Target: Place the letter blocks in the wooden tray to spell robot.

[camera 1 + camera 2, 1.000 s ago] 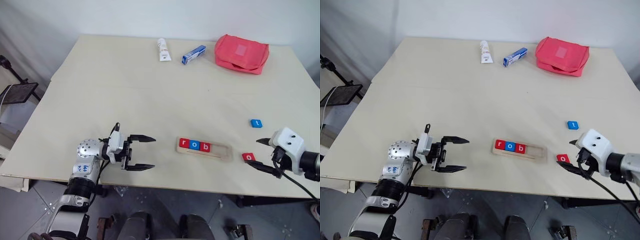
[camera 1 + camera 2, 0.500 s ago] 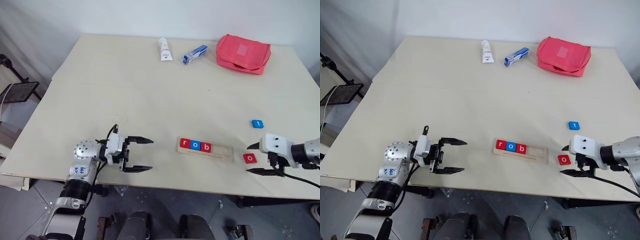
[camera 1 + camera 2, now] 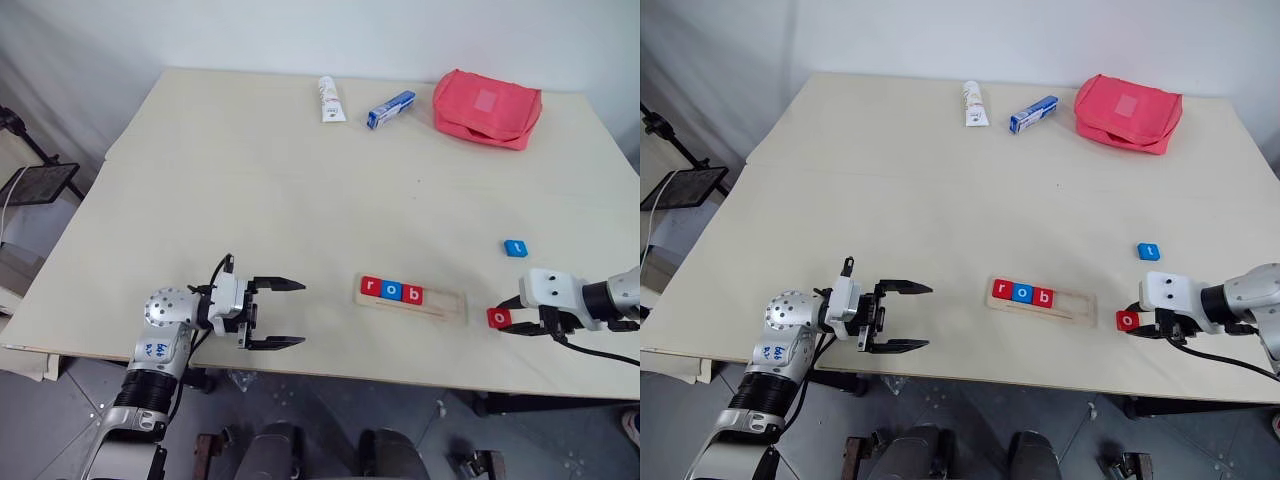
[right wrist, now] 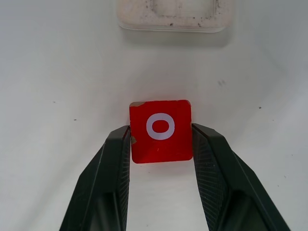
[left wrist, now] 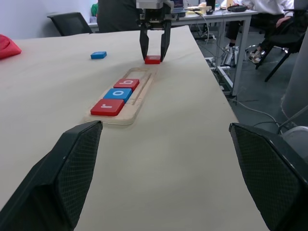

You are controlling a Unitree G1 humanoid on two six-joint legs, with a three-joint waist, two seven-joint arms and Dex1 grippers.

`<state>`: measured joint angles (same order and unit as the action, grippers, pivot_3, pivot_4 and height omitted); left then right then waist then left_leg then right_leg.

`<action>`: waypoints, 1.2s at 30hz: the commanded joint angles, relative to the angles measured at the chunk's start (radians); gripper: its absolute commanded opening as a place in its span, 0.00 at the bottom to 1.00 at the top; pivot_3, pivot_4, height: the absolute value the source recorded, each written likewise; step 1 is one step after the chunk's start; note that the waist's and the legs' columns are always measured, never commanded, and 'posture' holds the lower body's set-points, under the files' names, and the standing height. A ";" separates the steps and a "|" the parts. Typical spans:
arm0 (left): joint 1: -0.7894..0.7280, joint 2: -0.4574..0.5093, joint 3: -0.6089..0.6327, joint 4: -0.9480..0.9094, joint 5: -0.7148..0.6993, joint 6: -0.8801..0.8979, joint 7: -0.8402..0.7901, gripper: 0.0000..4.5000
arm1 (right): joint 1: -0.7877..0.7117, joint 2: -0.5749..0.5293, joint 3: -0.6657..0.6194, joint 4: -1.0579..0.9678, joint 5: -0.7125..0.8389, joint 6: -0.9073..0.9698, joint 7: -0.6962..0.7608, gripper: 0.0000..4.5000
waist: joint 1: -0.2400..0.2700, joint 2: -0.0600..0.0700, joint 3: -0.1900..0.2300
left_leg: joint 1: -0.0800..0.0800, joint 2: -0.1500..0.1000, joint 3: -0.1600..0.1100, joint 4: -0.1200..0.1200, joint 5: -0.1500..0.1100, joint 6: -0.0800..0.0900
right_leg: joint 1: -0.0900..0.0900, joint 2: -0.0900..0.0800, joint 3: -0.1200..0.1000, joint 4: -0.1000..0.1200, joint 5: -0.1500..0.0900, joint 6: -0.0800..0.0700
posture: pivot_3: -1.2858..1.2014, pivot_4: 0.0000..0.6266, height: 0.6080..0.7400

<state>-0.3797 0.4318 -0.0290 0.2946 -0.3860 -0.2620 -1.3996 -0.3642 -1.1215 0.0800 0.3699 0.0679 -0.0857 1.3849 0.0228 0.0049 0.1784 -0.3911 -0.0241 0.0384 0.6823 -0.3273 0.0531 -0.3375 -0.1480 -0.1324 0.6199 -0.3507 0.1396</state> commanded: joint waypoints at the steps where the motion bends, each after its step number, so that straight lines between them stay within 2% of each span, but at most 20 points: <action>1: 0.007 -0.002 -0.003 -0.025 -0.011 -0.003 0.007 1.00 | -0.021 -0.019 -0.025 -0.039 0.005 0.099 -0.010 0.32 | 0.000 0.000 0.000 | 0.000 0.000 0.000 0.000 0.000 0.000 | 0.000 0.000 0.000 0.000 0.000 0.000 | 0.52 0.24 1.00; 6: -0.006 -0.014 -0.008 -0.003 -0.007 -0.011 0.011 1.00 | -0.047 -0.028 -0.067 -0.241 0.099 0.388 0.000 0.32 | 0.000 0.000 0.000 | 0.000 0.000 0.000 0.000 0.000 0.000 | -0.001 0.000 0.000 0.000 0.000 0.000 | 0.52 0.24 1.00; 13: -0.016 -0.035 -0.016 0.010 0.000 -0.017 0.023 1.00 | -0.104 0.026 -0.005 -0.409 0.096 0.571 -0.055 0.32 | 0.000 0.000 0.000 | 0.000 0.000 0.000 0.000 0.000 0.000 | -0.001 0.000 0.000 0.000 0.000 0.000 | 0.52 0.24 1.00; 24: -0.007 -0.033 -0.012 0.004 -0.002 -0.021 0.034 1.00 | -0.169 0.117 0.116 -0.383 0.040 0.537 -0.081 0.32 | -0.001 0.000 0.000 | -0.001 0.000 -0.001 0.000 0.000 0.000 | -0.001 0.000 0.000 0.000 0.000 0.000 | 0.52 0.24 1.00; 36: 0.012 -0.038 -0.020 -0.019 -0.001 -0.020 0.060 1.00 | -0.206 0.160 0.152 -0.367 0.017 0.538 -0.084 0.32 | 0.000 0.000 0.000 | -0.001 0.000 -0.001 0.000 0.000 0.000 | -0.002 0.000 0.000 0.001 0.000 0.000 | 0.52 0.24 1.00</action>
<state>-0.3789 0.3960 -0.0424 0.3125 -0.3852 -0.2727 -1.3451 -0.5597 -0.9585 0.2359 0.0100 0.0910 0.4589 1.2994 0.0227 0.0052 0.1785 -0.3921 -0.0243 0.0376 0.6820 -0.3275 0.0527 -0.3394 -0.1479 -0.1324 0.6205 -0.3507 0.1396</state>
